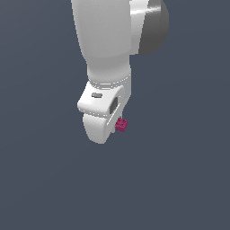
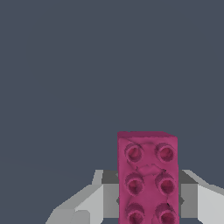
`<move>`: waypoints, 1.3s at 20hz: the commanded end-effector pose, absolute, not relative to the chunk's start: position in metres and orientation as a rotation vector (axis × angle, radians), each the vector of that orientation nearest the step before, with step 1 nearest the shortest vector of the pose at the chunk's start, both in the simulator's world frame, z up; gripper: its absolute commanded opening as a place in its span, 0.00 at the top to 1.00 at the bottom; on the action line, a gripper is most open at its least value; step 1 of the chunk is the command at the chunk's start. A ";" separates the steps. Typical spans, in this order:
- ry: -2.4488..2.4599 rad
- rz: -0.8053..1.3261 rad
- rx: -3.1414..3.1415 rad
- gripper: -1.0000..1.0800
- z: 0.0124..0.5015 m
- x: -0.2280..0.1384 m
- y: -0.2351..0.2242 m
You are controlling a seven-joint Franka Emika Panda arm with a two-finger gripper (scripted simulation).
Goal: Pick up the object and move it to a goal position.
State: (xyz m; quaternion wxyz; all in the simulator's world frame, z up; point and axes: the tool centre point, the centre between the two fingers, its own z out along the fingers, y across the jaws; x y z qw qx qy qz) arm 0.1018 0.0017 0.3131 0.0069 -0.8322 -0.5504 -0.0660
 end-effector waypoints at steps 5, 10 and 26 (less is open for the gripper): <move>-1.865 -0.245 -2.493 1.00 0.372 0.109 -0.014; -1.942 -0.267 -2.427 1.00 0.406 0.115 -0.023; -2.043 -0.294 -2.334 1.00 0.452 0.124 -0.034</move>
